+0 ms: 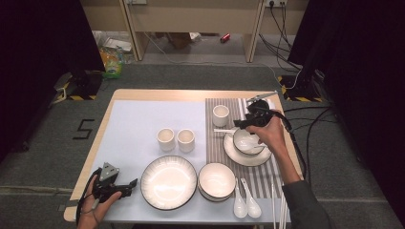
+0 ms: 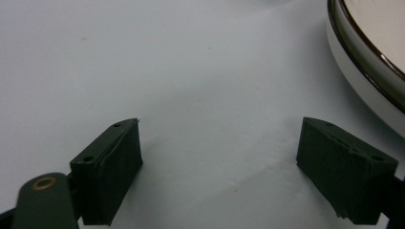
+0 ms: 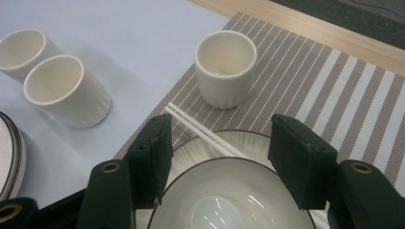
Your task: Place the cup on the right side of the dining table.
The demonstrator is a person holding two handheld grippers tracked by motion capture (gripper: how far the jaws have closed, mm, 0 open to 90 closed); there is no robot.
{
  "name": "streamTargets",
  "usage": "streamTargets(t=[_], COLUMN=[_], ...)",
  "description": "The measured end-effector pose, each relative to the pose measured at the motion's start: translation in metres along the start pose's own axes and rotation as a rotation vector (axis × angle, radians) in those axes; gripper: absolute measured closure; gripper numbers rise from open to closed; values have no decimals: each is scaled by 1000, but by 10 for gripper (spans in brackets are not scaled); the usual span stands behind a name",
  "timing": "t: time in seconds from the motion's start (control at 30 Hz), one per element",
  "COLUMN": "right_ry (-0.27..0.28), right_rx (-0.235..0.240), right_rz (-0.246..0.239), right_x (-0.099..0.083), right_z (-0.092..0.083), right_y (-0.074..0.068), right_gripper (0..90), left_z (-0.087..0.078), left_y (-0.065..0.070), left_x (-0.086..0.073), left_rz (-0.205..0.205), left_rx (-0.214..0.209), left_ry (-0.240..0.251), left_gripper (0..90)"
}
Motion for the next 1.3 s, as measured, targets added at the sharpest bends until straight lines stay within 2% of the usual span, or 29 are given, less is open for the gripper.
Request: streamTargets(t=[0.37,0.6,0.77,0.97,1.1,1.3], right_ry=[-8,1,5,3,14,24], right_rx=[5,36,20,39,37,42], right_rz=[-44,-43,-56,-52,-39,-46], right_x=[-20,-32,-41,-52,-56,-63], right_z=[-4,-10,-14,-16,-17,-20], right_y=[-15,-23,-27,-32,-32,-36], right_gripper=[380,346,340,319,312,306], left_z=[0,1,1,1,1,1], left_y=[0,0,0,0,0,0], left_x=[0,0,0,0,0,0], left_rz=[0,-5,-4,-5,-7,-11], left_rx=[0,9,8,9,1,1], left_ry=[0,12,11,10,5,8], left_gripper=[143,143,143,143,142,141])
Point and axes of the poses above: each handheld gripper's, and its own axes: z roughly forward along the jaws, x roughly out of its top, y roughly to its right, the point moved 5 cm from there along z, roughly forward along the jaws, and after that the axes turned 15 degrees about x, right-handed, at the moved point
